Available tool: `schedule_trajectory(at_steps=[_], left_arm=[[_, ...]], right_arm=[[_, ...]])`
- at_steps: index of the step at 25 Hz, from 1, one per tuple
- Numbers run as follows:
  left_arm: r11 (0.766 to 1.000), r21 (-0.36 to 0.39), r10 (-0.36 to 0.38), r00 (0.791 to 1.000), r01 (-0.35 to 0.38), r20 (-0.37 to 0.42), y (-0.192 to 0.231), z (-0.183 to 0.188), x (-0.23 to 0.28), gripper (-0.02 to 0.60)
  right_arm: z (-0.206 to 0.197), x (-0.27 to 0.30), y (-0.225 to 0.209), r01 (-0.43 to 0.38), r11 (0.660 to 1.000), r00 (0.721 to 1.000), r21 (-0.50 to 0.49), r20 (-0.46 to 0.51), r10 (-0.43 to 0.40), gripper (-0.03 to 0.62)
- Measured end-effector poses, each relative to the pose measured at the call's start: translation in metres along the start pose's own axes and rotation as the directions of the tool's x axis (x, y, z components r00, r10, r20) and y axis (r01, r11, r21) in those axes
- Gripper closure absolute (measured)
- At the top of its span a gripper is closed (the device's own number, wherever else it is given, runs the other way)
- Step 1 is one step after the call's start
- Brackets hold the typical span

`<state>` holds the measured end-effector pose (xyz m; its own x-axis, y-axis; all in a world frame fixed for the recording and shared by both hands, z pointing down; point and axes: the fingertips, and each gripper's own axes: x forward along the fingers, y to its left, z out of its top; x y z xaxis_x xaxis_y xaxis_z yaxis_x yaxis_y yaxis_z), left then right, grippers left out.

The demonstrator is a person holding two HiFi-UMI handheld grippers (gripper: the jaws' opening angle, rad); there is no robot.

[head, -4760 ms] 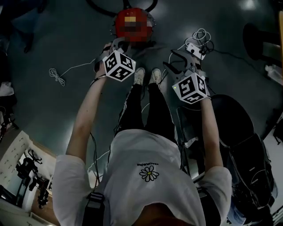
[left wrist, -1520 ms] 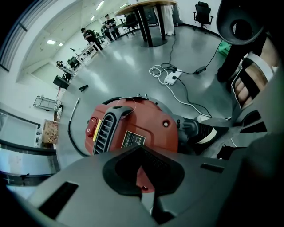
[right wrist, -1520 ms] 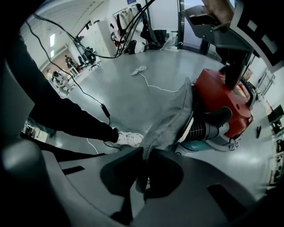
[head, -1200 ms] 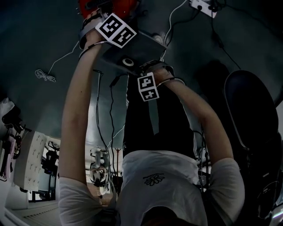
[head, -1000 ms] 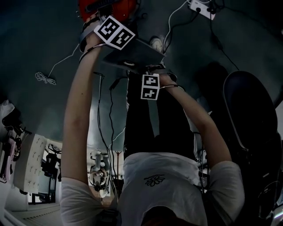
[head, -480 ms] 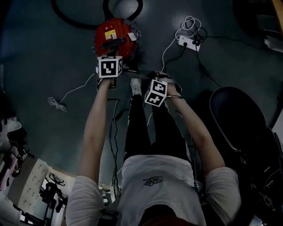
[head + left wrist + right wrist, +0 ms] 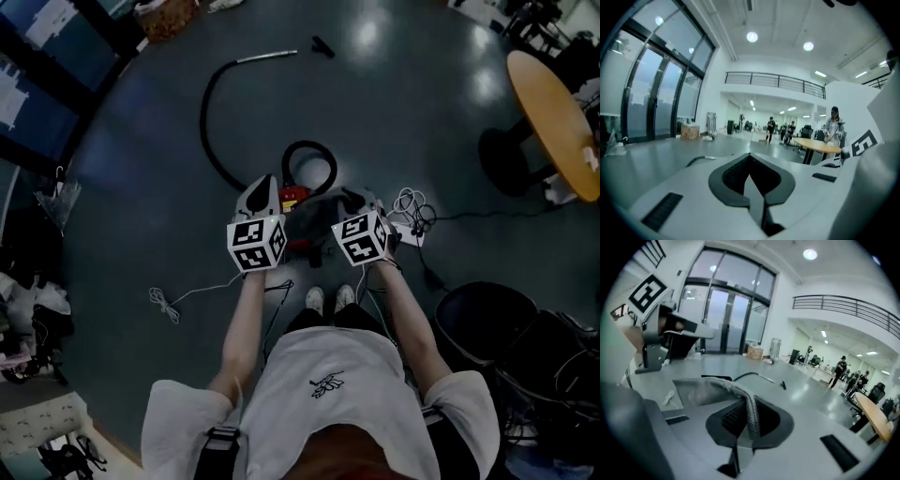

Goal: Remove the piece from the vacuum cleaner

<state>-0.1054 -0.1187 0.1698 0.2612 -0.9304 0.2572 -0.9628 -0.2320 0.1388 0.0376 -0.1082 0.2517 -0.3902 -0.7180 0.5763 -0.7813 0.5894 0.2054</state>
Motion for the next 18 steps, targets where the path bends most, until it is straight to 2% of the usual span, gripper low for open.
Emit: schedule_trajectory(at_steps=[2,5,7,9,12,14,18], left_arm=[[1.000,0.002,0.024,0.988,-0.024,0.152,-0.005,0.055,-0.027,0.589],[0.997,-0.030,0.074,0.938,-0.068,0.339,0.008,0.117,-0.066,0.589],[0.995,-0.052,0.102,0.904,-0.088,0.415,0.017,0.141,-0.085,0.589],[0.993,-0.052,0.118,0.884,-0.106,0.452,0.021,0.154,-0.091,0.589],[0.993,-0.053,0.118,0.868,-0.105,0.483,0.018,0.164,-0.092,0.589],[0.994,-0.046,0.113,0.861,-0.104,0.496,0.015,0.169,-0.094,0.589],[0.994,-0.025,0.103,0.863,-0.104,0.495,0.015,0.170,-0.094,0.589]], right_arm=[[0.045,-0.031,-0.029,0.047,0.997,0.993,0.062,0.106,-0.054,0.569],[0.110,-0.067,-0.059,0.081,0.982,0.957,0.173,0.260,-0.125,0.569],[0.144,-0.090,-0.074,0.063,0.960,0.921,0.273,0.354,-0.161,0.569],[0.170,-0.111,-0.084,0.023,0.938,0.884,0.347,0.431,-0.181,0.569],[0.188,-0.129,-0.089,-0.002,0.927,0.846,0.374,0.494,-0.198,0.569],[0.190,-0.133,-0.087,-0.001,0.927,0.837,0.374,0.507,-0.203,0.571],[0.192,-0.137,-0.082,0.007,0.932,0.832,0.362,0.515,-0.206,0.571]])
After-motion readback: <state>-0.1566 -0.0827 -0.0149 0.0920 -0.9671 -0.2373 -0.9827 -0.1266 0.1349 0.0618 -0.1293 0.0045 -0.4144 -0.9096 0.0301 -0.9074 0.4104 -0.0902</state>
